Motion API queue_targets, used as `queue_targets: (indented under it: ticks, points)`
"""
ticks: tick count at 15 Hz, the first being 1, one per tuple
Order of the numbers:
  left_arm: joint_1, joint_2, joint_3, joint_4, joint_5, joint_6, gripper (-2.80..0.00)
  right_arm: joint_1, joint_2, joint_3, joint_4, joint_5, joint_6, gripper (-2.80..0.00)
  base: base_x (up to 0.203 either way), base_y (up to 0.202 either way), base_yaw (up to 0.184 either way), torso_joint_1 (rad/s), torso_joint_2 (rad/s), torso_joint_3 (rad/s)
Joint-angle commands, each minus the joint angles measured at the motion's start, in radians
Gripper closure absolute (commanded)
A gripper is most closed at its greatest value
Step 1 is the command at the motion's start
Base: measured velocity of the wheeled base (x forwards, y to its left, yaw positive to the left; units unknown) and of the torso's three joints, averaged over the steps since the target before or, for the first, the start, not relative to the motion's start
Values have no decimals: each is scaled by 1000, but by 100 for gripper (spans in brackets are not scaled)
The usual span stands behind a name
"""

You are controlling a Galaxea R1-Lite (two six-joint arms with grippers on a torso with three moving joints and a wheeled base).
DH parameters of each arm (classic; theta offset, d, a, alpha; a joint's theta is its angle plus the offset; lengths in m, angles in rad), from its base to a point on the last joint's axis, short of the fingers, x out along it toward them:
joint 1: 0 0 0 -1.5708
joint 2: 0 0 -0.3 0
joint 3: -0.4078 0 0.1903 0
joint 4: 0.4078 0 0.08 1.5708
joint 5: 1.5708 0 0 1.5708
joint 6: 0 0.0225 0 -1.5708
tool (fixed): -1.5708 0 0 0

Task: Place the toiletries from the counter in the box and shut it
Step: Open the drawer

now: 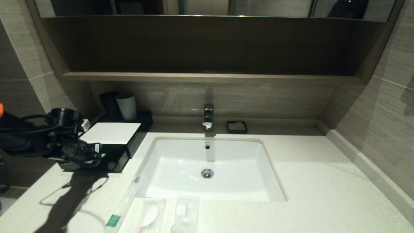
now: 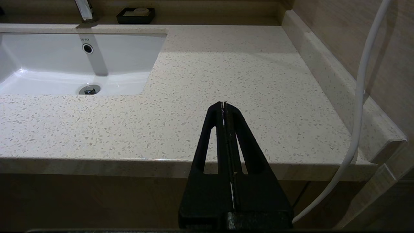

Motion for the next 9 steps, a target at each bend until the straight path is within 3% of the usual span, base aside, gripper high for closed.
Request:
queue_targets:
  ticks: [1, 9]
  points:
    - [1, 14, -3, -1, 0, -1, 0, 0, -2, 2, -1, 0, 0, 0, 0, 0, 0, 0, 0, 0]
    - [1, 14, -17, 24, 4, 1, 0, 0, -2, 2, -1, 0, 0, 0, 0, 0, 0, 0, 0, 0]
